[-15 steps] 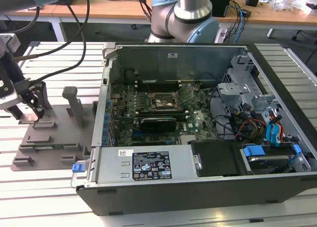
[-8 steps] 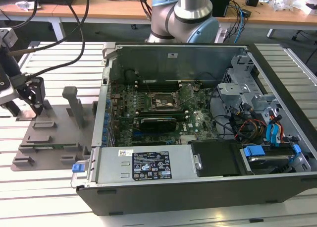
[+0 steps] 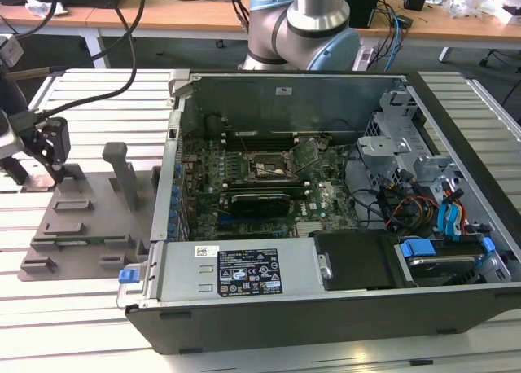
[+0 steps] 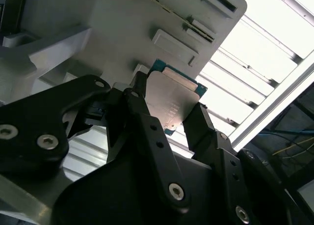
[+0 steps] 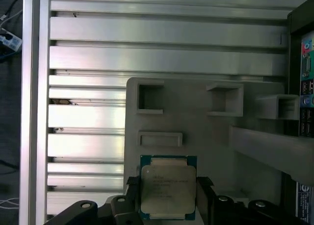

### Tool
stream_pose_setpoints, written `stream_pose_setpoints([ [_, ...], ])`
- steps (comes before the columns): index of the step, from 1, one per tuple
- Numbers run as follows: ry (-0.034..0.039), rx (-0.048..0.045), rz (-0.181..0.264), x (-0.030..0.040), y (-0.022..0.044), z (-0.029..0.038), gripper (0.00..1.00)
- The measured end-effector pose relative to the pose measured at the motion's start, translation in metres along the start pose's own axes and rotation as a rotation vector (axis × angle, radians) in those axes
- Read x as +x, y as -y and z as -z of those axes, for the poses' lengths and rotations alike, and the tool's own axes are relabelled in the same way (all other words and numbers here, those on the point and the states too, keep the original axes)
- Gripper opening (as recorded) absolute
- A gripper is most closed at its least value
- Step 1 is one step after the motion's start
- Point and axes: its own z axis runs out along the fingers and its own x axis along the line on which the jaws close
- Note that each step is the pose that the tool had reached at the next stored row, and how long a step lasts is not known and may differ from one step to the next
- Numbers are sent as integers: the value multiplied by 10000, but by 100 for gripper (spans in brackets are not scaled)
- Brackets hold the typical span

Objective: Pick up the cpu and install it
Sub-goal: 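Pick up the cpu and move it towards the insertion slot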

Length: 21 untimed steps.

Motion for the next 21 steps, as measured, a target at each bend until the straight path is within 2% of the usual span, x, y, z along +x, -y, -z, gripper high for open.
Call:
stream_pose_setpoints([
  [11, -1, 0, 0, -2, 0, 92, 55],
  [15, -1, 0, 1, -6, -1, 205, 55],
  [21, -1, 3, 1, -8, -8, 283, 55],
])
